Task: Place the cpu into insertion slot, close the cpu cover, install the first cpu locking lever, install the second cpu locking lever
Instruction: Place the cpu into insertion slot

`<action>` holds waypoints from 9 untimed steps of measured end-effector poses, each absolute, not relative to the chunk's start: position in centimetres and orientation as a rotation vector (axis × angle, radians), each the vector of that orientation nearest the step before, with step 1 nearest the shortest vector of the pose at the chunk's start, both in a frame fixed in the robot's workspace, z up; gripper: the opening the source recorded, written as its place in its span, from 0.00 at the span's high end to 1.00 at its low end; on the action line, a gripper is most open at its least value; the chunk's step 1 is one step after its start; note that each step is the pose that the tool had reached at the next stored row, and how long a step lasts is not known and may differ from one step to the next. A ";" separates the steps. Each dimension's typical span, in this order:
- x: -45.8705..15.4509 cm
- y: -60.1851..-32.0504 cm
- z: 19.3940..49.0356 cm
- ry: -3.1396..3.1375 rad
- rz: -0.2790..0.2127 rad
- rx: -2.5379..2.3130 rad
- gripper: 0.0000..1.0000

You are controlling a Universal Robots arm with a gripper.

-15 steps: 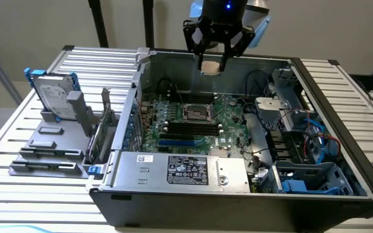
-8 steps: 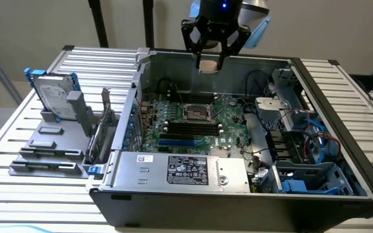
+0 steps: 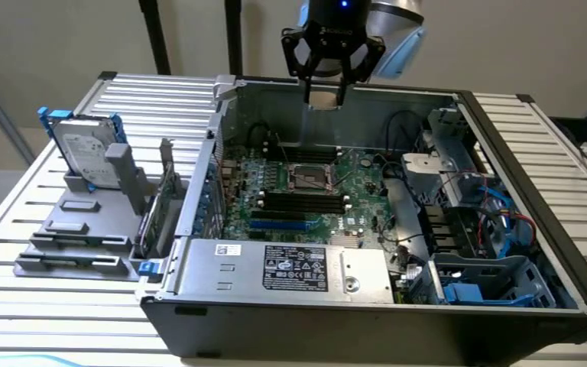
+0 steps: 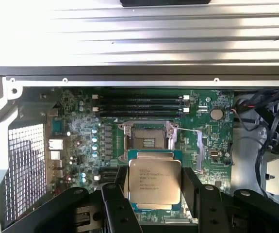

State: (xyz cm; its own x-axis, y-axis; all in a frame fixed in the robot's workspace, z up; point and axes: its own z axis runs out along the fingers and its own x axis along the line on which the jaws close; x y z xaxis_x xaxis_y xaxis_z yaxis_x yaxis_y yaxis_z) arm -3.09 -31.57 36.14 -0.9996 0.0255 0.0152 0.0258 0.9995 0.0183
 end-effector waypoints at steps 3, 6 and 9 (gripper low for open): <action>-3.0 -31.2 35.7 -3.124 -0.024 -0.046 0.46; -3.0 -31.2 35.4 -3.120 -0.024 -0.103 0.46; -3.0 -31.2 35.2 -3.116 -0.025 -0.180 0.46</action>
State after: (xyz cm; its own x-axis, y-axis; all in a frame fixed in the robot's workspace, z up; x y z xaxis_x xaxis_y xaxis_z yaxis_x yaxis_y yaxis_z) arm -3.04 -31.19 35.19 -0.9932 0.1148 0.0215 0.1151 0.9932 0.0146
